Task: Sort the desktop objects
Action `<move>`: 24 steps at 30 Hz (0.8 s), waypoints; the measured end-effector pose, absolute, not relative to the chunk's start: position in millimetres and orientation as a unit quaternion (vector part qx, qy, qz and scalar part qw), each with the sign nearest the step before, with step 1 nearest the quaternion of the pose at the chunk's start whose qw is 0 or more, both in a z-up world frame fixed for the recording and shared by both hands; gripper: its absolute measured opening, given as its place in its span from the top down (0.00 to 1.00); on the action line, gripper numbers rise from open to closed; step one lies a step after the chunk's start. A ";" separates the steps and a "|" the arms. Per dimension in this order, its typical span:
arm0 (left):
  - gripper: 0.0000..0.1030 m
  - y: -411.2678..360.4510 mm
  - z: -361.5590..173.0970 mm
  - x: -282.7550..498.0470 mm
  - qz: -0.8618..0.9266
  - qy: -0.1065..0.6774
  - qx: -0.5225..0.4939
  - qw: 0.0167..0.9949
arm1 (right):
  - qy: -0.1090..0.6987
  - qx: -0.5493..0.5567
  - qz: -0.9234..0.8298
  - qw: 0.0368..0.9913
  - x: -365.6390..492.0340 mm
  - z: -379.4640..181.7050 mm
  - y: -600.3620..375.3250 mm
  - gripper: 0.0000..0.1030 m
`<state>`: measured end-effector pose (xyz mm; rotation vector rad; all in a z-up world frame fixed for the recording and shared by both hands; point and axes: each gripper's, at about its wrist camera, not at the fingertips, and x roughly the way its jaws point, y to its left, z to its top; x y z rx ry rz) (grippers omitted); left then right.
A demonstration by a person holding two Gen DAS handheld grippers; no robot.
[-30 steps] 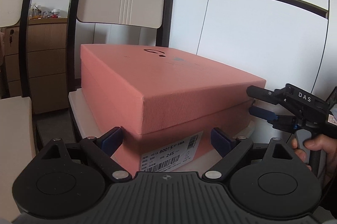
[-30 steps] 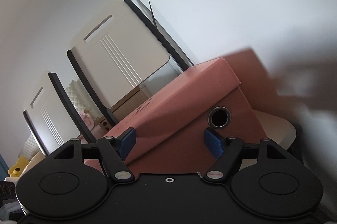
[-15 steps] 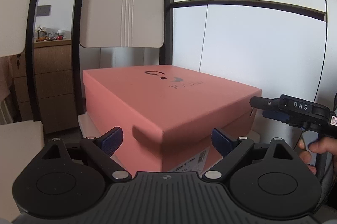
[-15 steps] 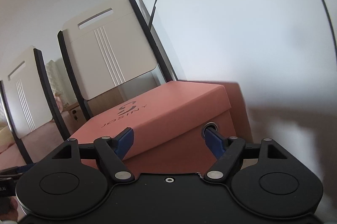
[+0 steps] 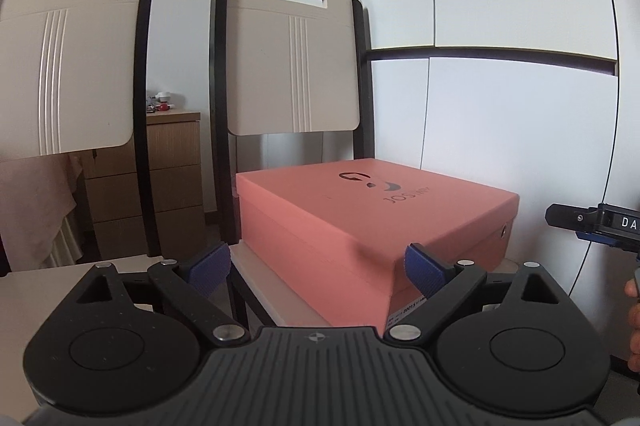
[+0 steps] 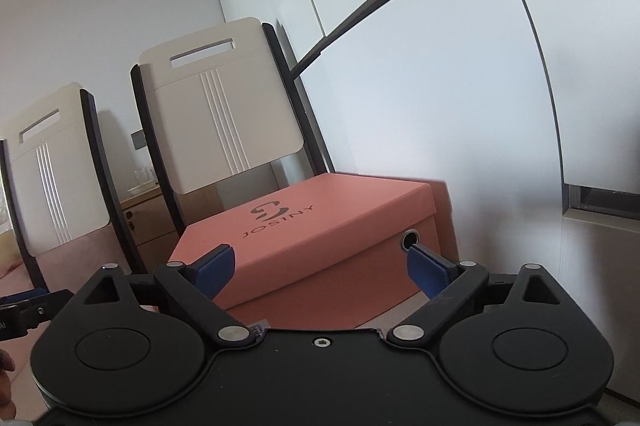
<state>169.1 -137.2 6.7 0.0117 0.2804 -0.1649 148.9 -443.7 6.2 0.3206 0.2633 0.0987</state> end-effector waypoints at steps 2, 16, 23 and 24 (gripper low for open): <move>0.04 -130.1 11.3 157.7 -0.078 0.133 0.000 0.988 | 0.127 0.154 0.048 0.979 136.8 11.6 -435.8 0.04; 0.00 -100.2 32.2 73.4 -0.073 0.082 0.001 0.994 | 0.122 0.120 0.032 0.985 48.6 23.4 -383.1 0.01; 0.00 -92.9 28.1 37.1 -0.066 0.073 -0.011 0.995 | 0.126 0.110 0.036 0.985 22.7 16.7 -360.6 0.01; 0.00 -90.8 27.2 31.9 -0.062 0.070 -0.011 0.996 | 0.125 0.108 0.037 0.986 20.4 16.2 -356.9 0.01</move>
